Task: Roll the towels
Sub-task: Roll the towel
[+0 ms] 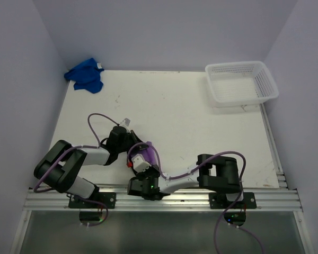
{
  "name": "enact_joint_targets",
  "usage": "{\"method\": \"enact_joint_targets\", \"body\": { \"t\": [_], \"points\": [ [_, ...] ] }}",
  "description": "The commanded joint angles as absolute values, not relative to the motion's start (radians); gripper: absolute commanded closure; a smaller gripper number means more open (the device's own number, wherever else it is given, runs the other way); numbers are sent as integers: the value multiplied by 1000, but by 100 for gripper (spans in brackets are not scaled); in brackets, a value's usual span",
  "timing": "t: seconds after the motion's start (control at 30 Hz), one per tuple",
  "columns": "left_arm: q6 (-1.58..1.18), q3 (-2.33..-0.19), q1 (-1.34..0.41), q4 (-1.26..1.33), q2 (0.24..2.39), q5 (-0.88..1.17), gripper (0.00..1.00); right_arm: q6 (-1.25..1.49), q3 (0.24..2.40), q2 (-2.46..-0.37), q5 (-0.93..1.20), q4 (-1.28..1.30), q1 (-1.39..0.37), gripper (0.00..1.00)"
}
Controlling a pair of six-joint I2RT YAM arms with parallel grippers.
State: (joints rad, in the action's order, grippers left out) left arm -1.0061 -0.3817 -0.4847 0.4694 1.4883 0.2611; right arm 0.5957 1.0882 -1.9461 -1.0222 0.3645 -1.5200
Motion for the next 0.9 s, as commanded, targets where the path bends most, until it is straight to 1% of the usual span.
{"method": "enact_joint_targets", "body": {
  "t": [0.0, 0.07, 0.13, 0.37, 0.87],
  "points": [
    [-970, -380, -451, 492, 1457, 202, 100, 569, 1117, -1980, -1042, 446, -1560, 100],
    [-966, -382, -443, 482, 1444, 215, 100, 561, 1120, -1983, -1043, 440, -1565, 100],
    [-957, -387, -431, 476, 1427, 238, 96, 552, 1121, -1991, -1049, 440, -1571, 100],
    [-907, -422, -397, 393, 1347, 279, 93, 531, 1138, -2008, -1065, 456, -1589, 100],
    [-891, -518, -391, 290, 1223, 357, 92, 543, 1160, -2029, -1055, 465, -1594, 100]
  ]
}}
